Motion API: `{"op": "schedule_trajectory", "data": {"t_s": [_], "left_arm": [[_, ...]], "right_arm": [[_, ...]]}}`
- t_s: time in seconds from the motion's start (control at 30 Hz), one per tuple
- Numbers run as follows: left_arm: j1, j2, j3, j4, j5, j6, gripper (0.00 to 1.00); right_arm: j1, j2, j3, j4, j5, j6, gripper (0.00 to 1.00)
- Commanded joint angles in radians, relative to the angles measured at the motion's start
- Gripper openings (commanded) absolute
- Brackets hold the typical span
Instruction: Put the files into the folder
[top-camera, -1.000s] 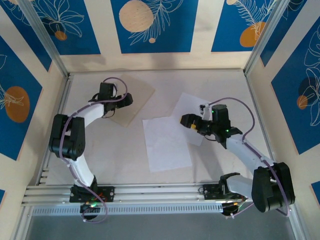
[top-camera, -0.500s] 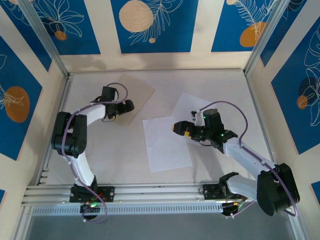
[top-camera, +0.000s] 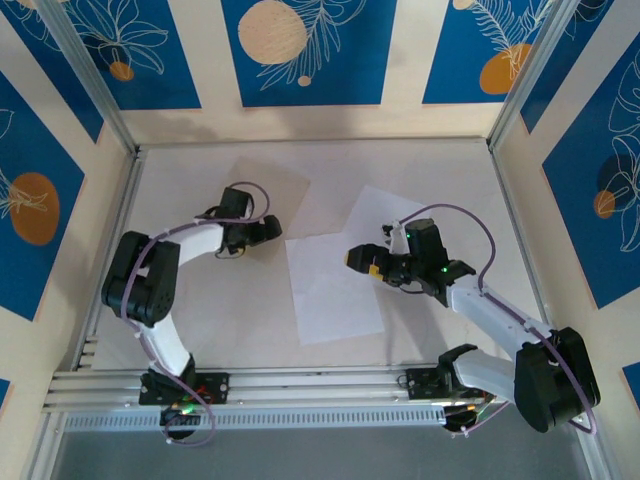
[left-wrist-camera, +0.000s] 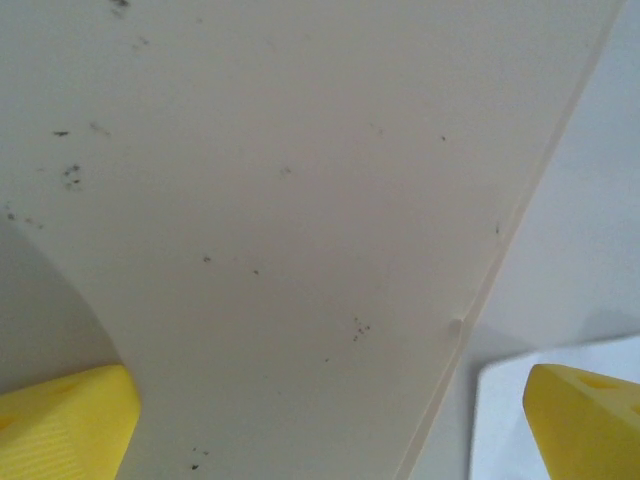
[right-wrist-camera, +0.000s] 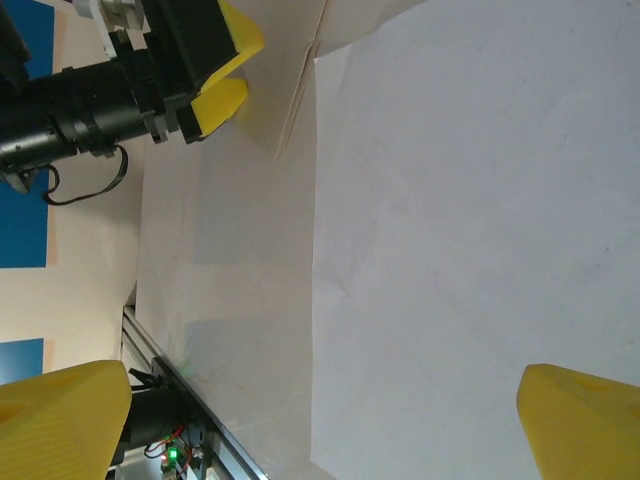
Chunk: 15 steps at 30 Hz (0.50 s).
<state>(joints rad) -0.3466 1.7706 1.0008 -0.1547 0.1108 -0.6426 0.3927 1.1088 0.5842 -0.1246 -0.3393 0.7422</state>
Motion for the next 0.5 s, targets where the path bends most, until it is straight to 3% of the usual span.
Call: {"op": "schedule_trajectory", "data": {"t_s": [0.0,0.17,0.47], "left_arm": [[-0.099,0.006,-0.060,-0.119,0.015,-0.095,1.00],[-0.210,-0.046,-0.133,-0.089,-0.010,-0.193,1.00],[-0.283,-0.211,-0.228,-0.127,-0.074,-0.262,1.00]], "right_arm": [[0.006,-0.024,0.033,-0.049,0.006,-0.012,0.99],[0.006,-0.031,0.024,-0.042,0.003,-0.002,0.99],[0.011,-0.014,0.025,-0.019,-0.014,0.029,0.99]]}}
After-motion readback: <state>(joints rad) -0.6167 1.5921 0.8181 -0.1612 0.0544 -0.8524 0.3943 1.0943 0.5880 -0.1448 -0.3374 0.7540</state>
